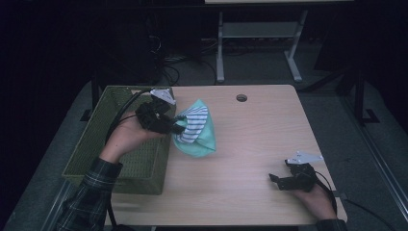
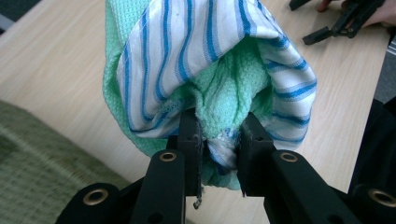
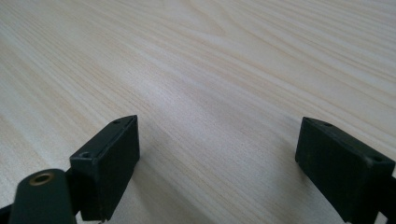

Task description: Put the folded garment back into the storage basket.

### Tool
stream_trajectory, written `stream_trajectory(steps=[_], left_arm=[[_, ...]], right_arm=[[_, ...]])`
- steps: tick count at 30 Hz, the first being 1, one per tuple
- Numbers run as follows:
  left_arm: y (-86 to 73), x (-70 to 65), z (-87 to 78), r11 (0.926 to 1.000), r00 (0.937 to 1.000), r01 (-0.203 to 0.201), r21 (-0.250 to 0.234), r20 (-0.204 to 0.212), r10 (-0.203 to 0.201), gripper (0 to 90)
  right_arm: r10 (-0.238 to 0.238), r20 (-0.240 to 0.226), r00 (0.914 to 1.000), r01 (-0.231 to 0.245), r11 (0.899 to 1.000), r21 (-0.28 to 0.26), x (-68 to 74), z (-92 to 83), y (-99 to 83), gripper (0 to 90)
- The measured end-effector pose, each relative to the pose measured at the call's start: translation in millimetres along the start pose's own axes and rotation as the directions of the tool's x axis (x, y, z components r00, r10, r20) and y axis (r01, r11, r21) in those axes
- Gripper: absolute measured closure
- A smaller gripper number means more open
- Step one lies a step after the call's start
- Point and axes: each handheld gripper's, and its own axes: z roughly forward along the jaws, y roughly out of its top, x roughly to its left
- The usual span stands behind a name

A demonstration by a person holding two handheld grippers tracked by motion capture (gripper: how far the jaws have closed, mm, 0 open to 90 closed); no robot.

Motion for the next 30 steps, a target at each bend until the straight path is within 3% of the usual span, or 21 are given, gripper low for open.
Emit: stream_trajectory(steps=[10,18,22,30], left_arm=[[-14.2,13.1,-25.8,0.9991,0.9980,0.037,-0.019,-0.050,-0.038,73.6],[-29.3,24.1,-43.8,0.9959,0.9920,0.083,-0.036,-0.092,-0.086,73.7],[-38.2,30.4,-53.2,0.9931,0.9867,0.107,-0.046,-0.117,-0.112,73.6],[-61.3,44.2,-69.5,0.9833,0.9704,0.174,-0.054,-0.161,-0.181,73.6]], right_arm=[[0.003,0.004,1.0000,-0.003,1.000,0.000,-0.2,0.0,0.0,13.4],[0.004,0.006,1.0000,-0.004,1.000,-0.001,-0.4,0.1,0.0,13.4],[0.005,0.008,1.0000,-0.005,1.000,-0.001,-0.6,0.1,-0.1,13.4],[0.010,0.009,0.9999,-0.010,1.000,0.000,-0.4,0.1,0.0,13.5]])
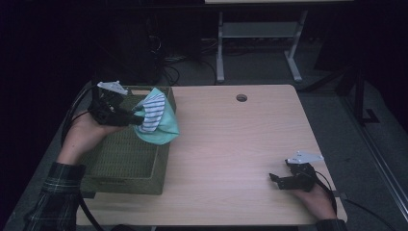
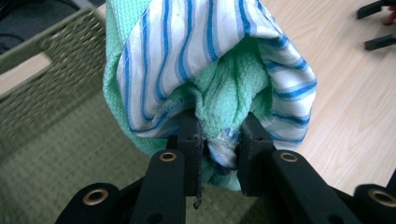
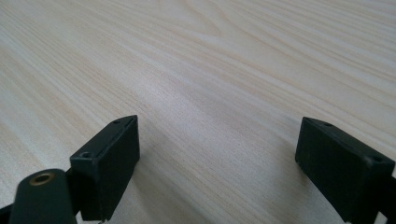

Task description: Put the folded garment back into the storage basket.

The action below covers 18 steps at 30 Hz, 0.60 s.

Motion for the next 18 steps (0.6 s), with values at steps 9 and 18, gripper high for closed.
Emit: stream_trajectory(steps=[9,18], left_arm=[[-21.4,18.6,-11.4,0.9986,0.9971,0.053,0.002,-0.055,-0.053,73.6],[-41.5,36.5,-7.1,0.9937,0.9893,0.111,0.017,-0.097,-0.109,73.6]], right_arm=[[-0.002,0.002,1.0000,0.002,1.000,-0.001,-0.3,0.0,0.0,13.5],[-0.001,0.002,1.0000,0.001,1.000,-0.002,-0.4,0.0,0.0,13.4]])
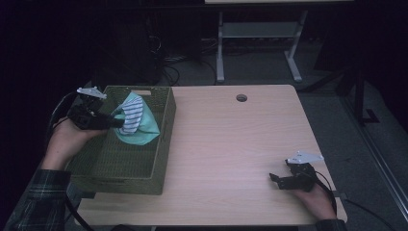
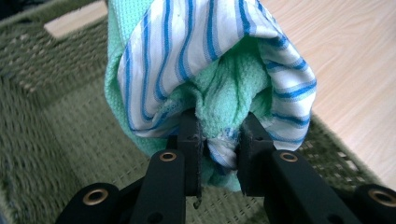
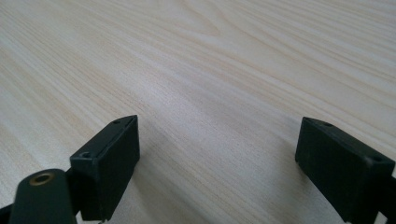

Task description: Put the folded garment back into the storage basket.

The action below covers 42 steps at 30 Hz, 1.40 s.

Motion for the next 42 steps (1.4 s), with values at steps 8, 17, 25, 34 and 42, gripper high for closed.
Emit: stream_trajectory(steps=[8,17,25,34,42], left_arm=[[-15.7,11.1,20.0,0.9984,0.9988,0.049,0.027,0.004,-0.049,73.6],[-33.8,23.0,47.5,0.9929,0.9940,0.109,0.047,0.008,-0.109,73.5],[-48.9,26.9,74.0,0.9886,0.9916,0.127,0.082,0.014,-0.128,73.4],[-62.4,26.1,97.3,0.9862,0.9911,0.133,0.099,-0.006,-0.133,72.7],[-68.2,22.3,107.9,0.9851,0.9917,0.129,0.114,-0.012,-0.128,71.4]], right_arm=[[0.001,0.000,1.0000,-0.001,1.000,0.000,0.0,0.0,0.0,13.5],[0.001,0.000,1.0000,-0.001,1.000,0.001,0.1,-0.1,0.0,13.4],[0.000,0.000,1.0000,0.000,1.000,0.000,0.0,0.0,0.0,13.4],[0.000,0.000,1.0000,0.000,1.000,0.000,0.0,0.0,0.0,13.5],[0.000,0.000,1.0000,0.000,1.000,0.000,0.1,0.0,0.0,13.5]])
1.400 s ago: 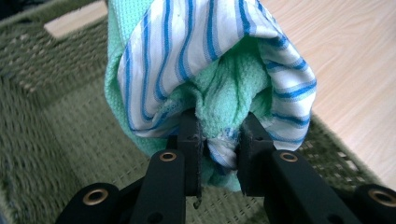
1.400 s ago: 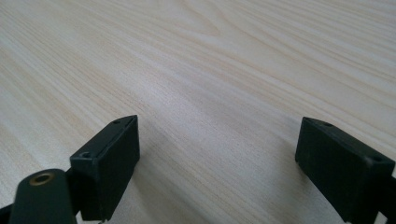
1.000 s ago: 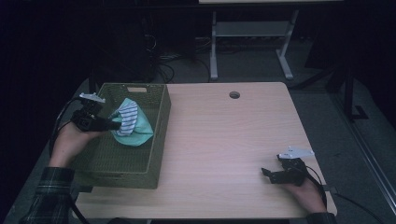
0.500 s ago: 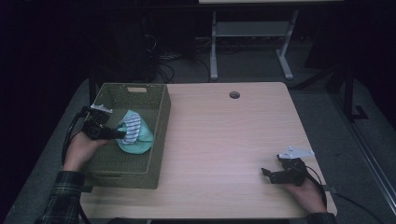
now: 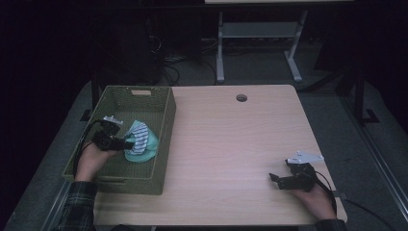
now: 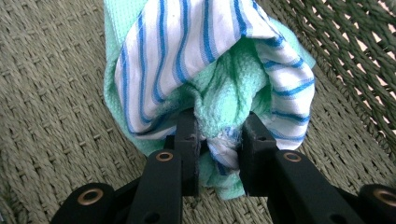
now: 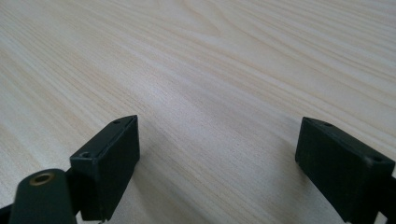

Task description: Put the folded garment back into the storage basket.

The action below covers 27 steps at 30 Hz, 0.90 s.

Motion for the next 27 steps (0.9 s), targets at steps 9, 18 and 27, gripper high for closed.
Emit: stream_trajectory(steps=[9,18,27], left_arm=[[-5.0,-0.3,6.5,0.9989,0.9992,-0.017,0.044,-0.036,0.018,67.4],[-6.1,4.3,7.9,0.9983,0.9979,-0.012,0.058,-0.063,0.016,38.8],[5.4,-1.4,-14.3,0.9989,0.9958,-0.046,-0.001,-0.079,0.046,32.8]], right_arm=[[0.003,0.001,1.0000,-0.003,1.000,-0.001,0.2,0.0,0.0,13.4],[0.003,0.000,1.0000,-0.003,1.000,-0.001,0.2,0.0,0.0,13.4],[0.003,0.000,1.0000,-0.003,1.000,-0.001,0.2,0.0,0.1,13.5]])
